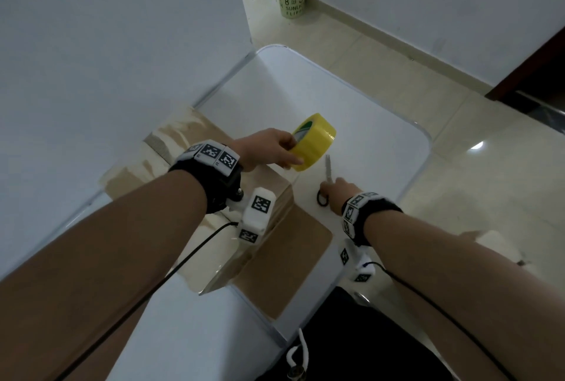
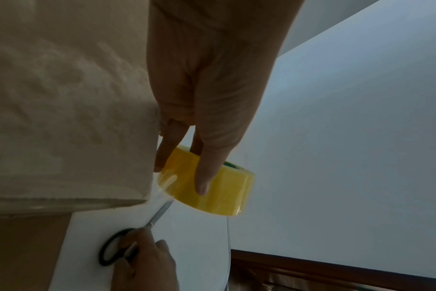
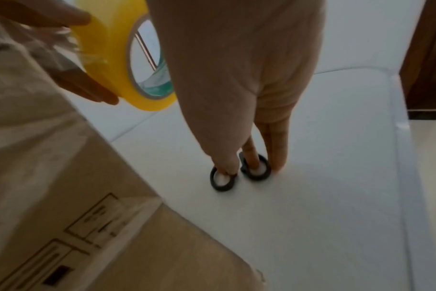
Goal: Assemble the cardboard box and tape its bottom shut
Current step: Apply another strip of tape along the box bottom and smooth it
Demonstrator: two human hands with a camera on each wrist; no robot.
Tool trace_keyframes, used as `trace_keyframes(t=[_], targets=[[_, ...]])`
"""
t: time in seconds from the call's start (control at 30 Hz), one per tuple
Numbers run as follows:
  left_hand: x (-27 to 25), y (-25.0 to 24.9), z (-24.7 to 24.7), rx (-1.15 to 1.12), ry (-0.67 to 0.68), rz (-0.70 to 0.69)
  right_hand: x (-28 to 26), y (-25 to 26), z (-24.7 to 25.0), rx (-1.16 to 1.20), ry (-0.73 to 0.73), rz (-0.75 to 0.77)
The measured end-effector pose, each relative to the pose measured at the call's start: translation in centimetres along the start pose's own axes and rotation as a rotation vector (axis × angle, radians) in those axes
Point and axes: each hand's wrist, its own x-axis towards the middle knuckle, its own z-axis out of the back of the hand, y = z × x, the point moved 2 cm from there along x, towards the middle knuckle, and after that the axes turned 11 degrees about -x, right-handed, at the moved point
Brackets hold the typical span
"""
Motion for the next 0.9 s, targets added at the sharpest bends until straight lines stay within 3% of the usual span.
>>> trace_keyframes(t=[0.17,0.27,0.43,0.6,0.77,0.9], targets=[[0.0,0.1,-0.1,-0.009,0.006,0.015,1.0,-1.7,-0.8,-0.011,-0.149,-0.228],[0.1,0.1,-0.1,-0.017,0.003,0.014,1.4,-1.7,-1.4,0.019,-0.223,-0.26],[0.2,0.2,-0.3,-0.021,0.003,0.003,1.0,-2.0,-1.4,0.258,-0.185,-0.256],[0.3,0.4,-0.5,-0.039,0.026,0.008,0.4,-3.1,-0.9,0.278,-0.087,-0.176],[0.2,0.4,-0.8,0.007,0.017,-0.019,-0.6,-2.9,-1.1,0.639,0.007,-0.041],[0.1,0.3,-1.0,0.006,0.015,0.0,-1.9,-2.6,-1.3,0.748,0.074,0.062]])
